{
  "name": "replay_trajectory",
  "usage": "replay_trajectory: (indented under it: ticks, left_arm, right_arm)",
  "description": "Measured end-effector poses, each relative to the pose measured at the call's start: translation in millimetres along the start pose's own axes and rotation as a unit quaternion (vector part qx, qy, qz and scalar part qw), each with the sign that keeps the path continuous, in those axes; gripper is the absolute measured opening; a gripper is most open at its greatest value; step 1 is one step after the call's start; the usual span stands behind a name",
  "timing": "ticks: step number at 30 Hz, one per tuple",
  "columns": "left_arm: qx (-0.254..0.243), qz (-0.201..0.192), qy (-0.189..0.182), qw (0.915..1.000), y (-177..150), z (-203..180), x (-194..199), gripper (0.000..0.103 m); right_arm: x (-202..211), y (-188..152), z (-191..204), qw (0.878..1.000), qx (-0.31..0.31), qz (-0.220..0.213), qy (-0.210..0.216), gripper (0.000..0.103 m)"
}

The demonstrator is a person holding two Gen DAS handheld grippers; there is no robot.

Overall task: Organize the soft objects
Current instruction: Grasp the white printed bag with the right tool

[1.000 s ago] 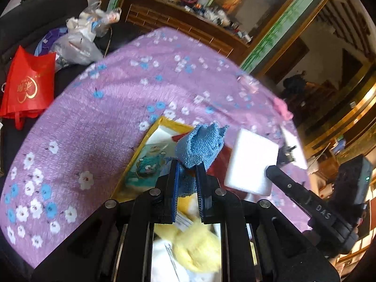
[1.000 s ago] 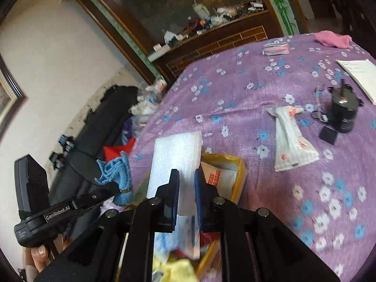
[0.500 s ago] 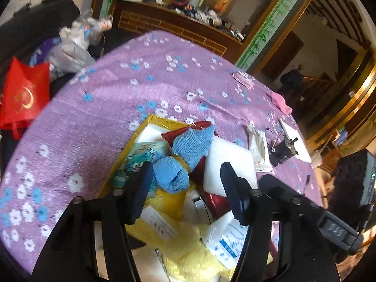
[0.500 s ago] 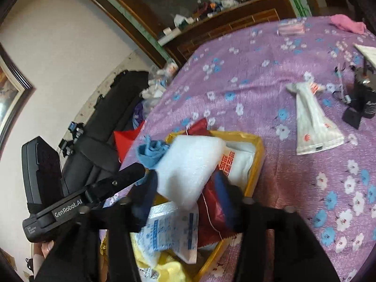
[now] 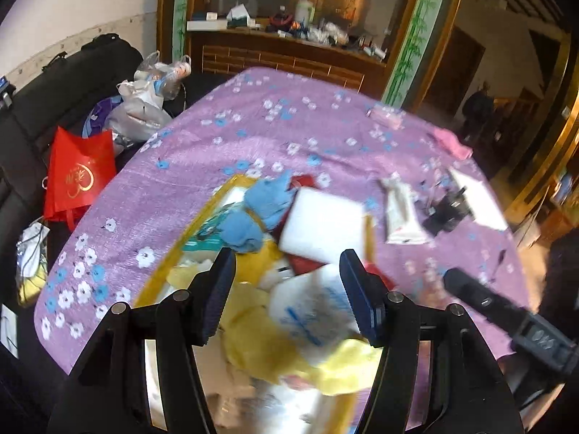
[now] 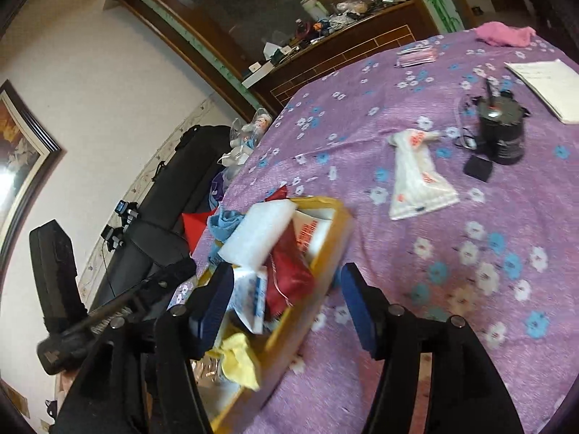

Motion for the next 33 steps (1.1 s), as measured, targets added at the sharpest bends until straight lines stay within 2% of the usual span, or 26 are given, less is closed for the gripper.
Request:
replay_trajectory:
  ticks: [5,8,13,17,20,21,23,24,25,27,33]
  left_arm:
    - [-0.023,-0.037,0.006,0.999,9.8,-38.2,20.8,0.06]
    - [-0.029,-0.036,-0.023,0.9987,12.7,-65.1,17.6,0.06]
    - [-0.079,-0.004,-0.065,0.9948,6.2,-115.3,-7.1,0.06]
    - [-0.115,0.045,-0.111,0.9861,-6.8,-147.4,-48.6,0.06]
    - [-0.133,0.099,-0.124,0.9784,-20.7,-154.0,-85.1,0.06]
    - [-0.132,0.107,-0.123,0.9777,-23.1,-152.6,-94.7,0.06]
    - [-0.116,0.139,-0.113,0.977,-29.6,-141.8,-118.7,0.06]
    - [-0.103,0.144,-0.121,0.9768,-31.5,-136.8,-123.8,0.06]
    - [-0.089,0.144,-0.127,0.9773,-31.2,-131.6,-129.0,0.06]
    - [-0.083,0.158,-0.108,0.9779,-34.9,-118.7,-141.3,0.06]
    - [-0.107,0.176,-0.088,0.9746,-33.2,-120.3,-151.7,0.06]
  right_arm:
    - [13.2,1.6,-18.4,1.0,-0.01,-0.005,0.009,0.065]
    - [17.8,0.8,-33.7,1.0,-0.012,-0.004,0.005,0.065]
    - [18.7,1.8,-61.7,0.999,-0.04,0.001,0.006,0.065]
    - [14.0,4.2,-85.1,0.998,-0.068,0.005,-0.007,0.066]
    - [12.9,7.0,-101.8,0.996,-0.091,0.005,-0.019,0.066]
    - [12.0,8.5,-110.0,0.995,-0.099,0.003,-0.033,0.066]
    - [10.2,9.8,-118.5,0.993,-0.114,0.006,-0.028,0.066]
    - [10.1,10.5,-123.1,0.992,-0.121,0.006,-0.035,0.066]
    - [12.9,12.7,-130.8,0.991,-0.121,-0.004,-0.065,0.066]
    - [16.2,16.9,-134.5,0.989,-0.111,-0.015,-0.092,0.066]
    - [3.9,24.4,-131.0,0.991,-0.107,-0.004,-0.082,0.066]
Point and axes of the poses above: each gripper's, at about its wrist camera, not at the fingertips, and x roughly against the way its jaws point, z to its left, y to its top, the point moved 10 cm from there along -x, roughly the way its jaws point, and after that the axes turned 10 degrees about -y, right-handed, at the moved point
